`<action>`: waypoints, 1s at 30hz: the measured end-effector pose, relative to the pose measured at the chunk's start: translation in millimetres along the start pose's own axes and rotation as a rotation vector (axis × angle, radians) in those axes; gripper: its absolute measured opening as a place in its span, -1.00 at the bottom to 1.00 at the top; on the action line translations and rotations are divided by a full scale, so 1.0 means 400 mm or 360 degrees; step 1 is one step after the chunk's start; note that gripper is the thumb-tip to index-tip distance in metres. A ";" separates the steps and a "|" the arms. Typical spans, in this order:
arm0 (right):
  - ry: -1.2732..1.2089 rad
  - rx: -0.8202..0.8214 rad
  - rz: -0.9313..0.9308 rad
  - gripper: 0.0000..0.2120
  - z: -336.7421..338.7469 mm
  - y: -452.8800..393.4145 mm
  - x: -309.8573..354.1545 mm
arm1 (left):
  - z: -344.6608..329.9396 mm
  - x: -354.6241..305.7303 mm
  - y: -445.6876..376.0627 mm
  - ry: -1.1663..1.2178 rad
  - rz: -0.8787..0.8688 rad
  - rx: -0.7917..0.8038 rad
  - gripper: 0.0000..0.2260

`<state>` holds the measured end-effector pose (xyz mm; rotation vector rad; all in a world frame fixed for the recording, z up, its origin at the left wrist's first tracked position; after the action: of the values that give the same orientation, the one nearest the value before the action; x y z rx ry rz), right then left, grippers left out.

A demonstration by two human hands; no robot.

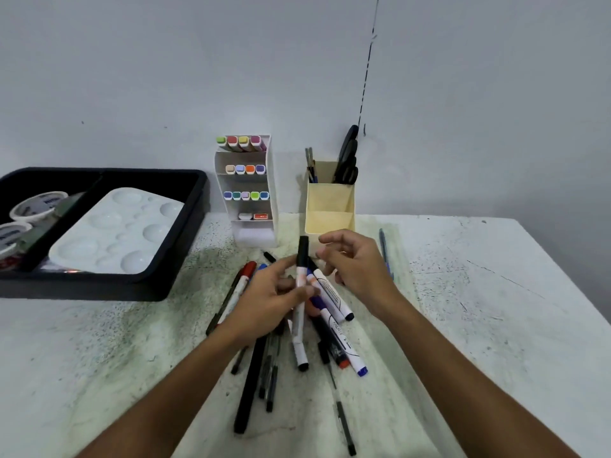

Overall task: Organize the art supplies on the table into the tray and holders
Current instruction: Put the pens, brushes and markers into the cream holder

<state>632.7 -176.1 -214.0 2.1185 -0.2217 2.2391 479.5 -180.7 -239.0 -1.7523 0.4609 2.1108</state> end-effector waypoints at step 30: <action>0.1726 0.0756 -0.0080 -0.84 -0.185 -0.008 -0.103 | 0.115 0.128 0.044 0.0407 0.0419 -0.0386 -0.37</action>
<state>562.4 -160.3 -258.6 0.6809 0.4367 3.1981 422.7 -171.4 -280.8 -2.2237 0.5498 2.2022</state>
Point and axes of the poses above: each hand's wrist, its own y-axis away from the middle knuckle, its own z-axis out of the back of the hand, x = y × z, the point moved 5 cm from there along -y, towards the middle knuckle, and after that the axes turned 7 degrees about -y, right-handed, at the moved point
